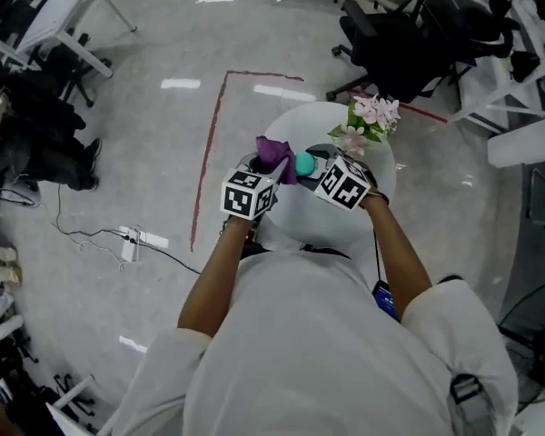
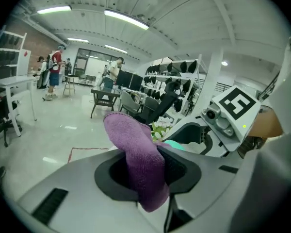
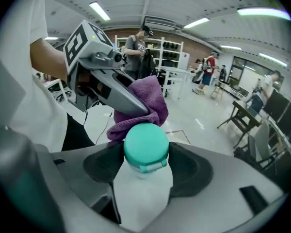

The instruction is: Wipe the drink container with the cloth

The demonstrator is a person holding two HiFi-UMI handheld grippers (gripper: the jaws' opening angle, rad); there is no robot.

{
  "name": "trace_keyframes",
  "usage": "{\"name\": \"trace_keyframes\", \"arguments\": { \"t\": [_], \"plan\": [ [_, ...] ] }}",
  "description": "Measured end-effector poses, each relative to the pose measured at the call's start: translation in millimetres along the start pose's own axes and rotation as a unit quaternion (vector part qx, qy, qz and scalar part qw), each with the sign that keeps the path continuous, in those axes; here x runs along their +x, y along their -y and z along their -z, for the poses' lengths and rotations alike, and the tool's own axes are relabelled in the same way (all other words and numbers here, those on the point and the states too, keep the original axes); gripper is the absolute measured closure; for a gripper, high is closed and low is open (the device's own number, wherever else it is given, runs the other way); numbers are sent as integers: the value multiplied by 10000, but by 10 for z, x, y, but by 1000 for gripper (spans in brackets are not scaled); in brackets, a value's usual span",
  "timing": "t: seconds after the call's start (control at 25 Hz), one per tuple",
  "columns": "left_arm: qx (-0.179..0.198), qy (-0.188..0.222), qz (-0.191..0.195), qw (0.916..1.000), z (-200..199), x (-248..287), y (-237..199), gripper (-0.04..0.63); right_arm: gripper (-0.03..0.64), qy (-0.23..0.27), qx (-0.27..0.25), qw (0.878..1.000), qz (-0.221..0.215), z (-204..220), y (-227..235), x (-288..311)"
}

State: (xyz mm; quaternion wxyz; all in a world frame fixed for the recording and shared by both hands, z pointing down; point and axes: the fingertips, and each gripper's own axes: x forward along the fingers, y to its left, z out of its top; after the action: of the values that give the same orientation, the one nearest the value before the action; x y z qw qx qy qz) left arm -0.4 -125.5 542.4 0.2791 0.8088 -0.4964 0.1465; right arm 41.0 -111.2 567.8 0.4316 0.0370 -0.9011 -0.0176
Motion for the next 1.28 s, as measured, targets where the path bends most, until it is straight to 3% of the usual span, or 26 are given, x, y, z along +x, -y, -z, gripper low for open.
{"name": "trace_keyframes", "arguments": {
  "t": [0.16, 0.28, 0.48, 0.76, 1.04, 1.28],
  "plan": [
    [557, -67, 682, 9961, -68, 165, 53, 466, 321, -103, 723, 9957, 567, 49, 66, -37],
    [648, -120, 1086, 9919, -99, 273, 42, 466, 321, -226, 1232, 9876, 948, 101, 123, -32],
    [904, -345, 1414, 9852, -127, 458, 0, 468, 322, -251, 2187, 9613, 1655, 137, 186, -70],
    [1160, -846, 1925, 9707, 85, 744, -104, 468, 321, -461, 2664, 9423, 1973, 131, 254, -91],
    [655, -1353, 2273, 9621, 523, 1100, -147, 468, 321, -725, 3101, 9262, 2016, 152, 244, -102],
    [304, -1841, 2310, 9549, 990, 1531, -328, 468, 319, -714, 3455, 9102, 2167, 178, 307, -92]
  ]
}}
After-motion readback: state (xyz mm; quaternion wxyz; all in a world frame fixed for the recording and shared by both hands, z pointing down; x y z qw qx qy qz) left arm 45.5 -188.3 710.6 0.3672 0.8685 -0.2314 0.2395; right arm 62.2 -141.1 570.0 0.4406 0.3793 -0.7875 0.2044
